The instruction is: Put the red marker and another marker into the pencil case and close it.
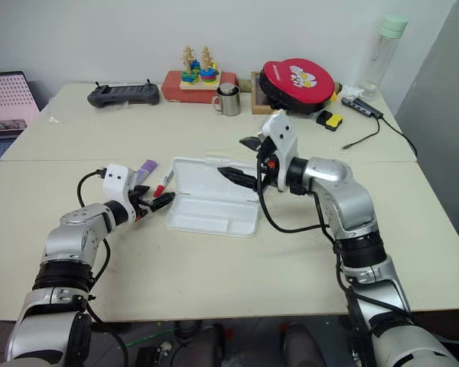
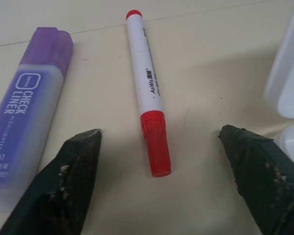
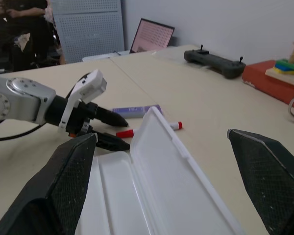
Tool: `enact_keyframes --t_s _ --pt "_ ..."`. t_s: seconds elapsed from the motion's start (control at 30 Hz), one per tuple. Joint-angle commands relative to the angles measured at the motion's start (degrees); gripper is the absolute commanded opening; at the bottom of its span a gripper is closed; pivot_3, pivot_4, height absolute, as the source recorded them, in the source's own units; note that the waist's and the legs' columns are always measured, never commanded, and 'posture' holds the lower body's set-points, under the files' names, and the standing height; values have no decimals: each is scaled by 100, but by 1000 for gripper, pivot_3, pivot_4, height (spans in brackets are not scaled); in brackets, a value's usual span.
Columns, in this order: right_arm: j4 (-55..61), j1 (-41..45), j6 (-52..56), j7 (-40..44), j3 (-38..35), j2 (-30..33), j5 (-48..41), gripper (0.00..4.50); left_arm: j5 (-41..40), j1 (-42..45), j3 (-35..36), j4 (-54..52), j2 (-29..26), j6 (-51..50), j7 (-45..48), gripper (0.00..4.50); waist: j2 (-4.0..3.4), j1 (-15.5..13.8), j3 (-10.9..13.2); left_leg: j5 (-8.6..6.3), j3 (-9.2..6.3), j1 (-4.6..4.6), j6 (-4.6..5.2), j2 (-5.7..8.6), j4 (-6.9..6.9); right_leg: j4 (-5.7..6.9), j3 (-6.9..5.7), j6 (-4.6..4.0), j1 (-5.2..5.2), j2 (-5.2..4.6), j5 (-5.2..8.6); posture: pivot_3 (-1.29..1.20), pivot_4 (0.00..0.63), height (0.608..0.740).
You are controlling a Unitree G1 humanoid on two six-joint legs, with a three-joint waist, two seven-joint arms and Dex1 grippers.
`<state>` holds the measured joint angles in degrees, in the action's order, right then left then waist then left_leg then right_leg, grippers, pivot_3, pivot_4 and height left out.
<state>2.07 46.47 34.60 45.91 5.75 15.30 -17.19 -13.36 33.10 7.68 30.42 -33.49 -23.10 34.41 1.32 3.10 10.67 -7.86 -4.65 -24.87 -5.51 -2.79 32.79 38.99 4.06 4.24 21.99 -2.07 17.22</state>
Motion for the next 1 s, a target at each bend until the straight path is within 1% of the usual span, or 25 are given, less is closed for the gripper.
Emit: enact_keyframes --t_s 0.03,0.07,0.2,0.3,0.33,0.43,0.47,0.53,0.57,0.7,0.77,0.83,0.93,0.97,1.0 --pt "312 160 37 -21 -89 14 -230 4500 56 83 23 -8 31 137 11 3274 0 1 0 0 0 0 0 0 0 0 0 0 0 0 0 0 150 740" --pt "329 172 48 -7 -73 22 -249 4500 58 83 25 -5 51 135 0 3014 0 1 0 0 0 0 0 0 0 0 0 0 0 0 0 0 150 740" --pt "370 205 66 -5 -39 51 -303 4500 73 84 50 5 62 105 -55 2399 0 0 0 0 0 0 0 0 0 0 0 0 0 0 0 0 150 740" --pt "407 222 77 -15 -47 54 -344 4500 48 67 132 -9 62 58 -133 1715 0 -1 0 0 0 0 0 0 0 0 0 0 0 0 0 0 150 740" --pt "419 227 83 -14 -54 53 -359 4500 44 60 153 -11 60 51 -159 1597 0 0 0 0 0 0 0 0 0 0 0 0 0 0 0 0 150 740" --pt "440 225 95 10 -39 64 -385 4500 57 54 223 7 63 40 -317 928 0 1 0 0 0 0 0 0 0 0 0 0 0 0 0 0 150 740" --pt "440 223 103 22 -32 68 -394 4500 53 62 256 17 58 50 -364 812 0 1 0 0 0 0 0 0 0 0 0 0 0 0 0 0 150 740" --pt "433 223 99 31 -23 72 -397 4500 4 93 347 24 70 70 -457 342 0 1 0 0 0 0 0 0 0 0 0 0 0 0 0 0 150 740" --pt "431 224 98 33 -21 74 -398 4500 -8 101 372 23 77 73 -479 215 0 0 0 0 0 0 0 0 0 0 0 0 0 0 0 0 150 740" --pt "499 179 134 98 -36 144 -448 4500 -150 125 518 -247 149 95 -538 215 0 1 0 0 0 0 0 0 0 0 0 0 0 0 0 0 150 740" --pt "584 123 174 174 -50 237 -504 4500 -416 259 787 -624 245 449 -530 215 3 -14 2 0 0 0 0 0 0 0 0 0 0 0 0 0 150 740" --pt "695 93 222 271 -90 357 -616 4500 -956 363 1053 -1273 334 508 -203 215 9 -38 6 0 -3 -7 0 0 1 -1 -3 -1 2 0 0 0 150 740" --pt "818 82 286 356 -181 496 -780 4500 -1557 410 1275 -2020 367 466 183 215 13 -43 8 0 -4 -11 -1 0 1 -3 -4 -1 2 -1 -1 0 150 740" --pt "862 72 318 376 -220 550 -843 4500 -1769 448 1354 -2181 335 310 238 215 12 -38 8 0 -2 -11 -1 0 1 -4 -3 -1 2 -2 -1 0 150 740" --pt "943 15 351 431 -272 664 -921 4500 -1974 400 1264 -2477 195 144 614 215 12 -34 8 0 -2 -10 -1 0 1 -4 -3 -1 0 -2 -1 0 150 740"
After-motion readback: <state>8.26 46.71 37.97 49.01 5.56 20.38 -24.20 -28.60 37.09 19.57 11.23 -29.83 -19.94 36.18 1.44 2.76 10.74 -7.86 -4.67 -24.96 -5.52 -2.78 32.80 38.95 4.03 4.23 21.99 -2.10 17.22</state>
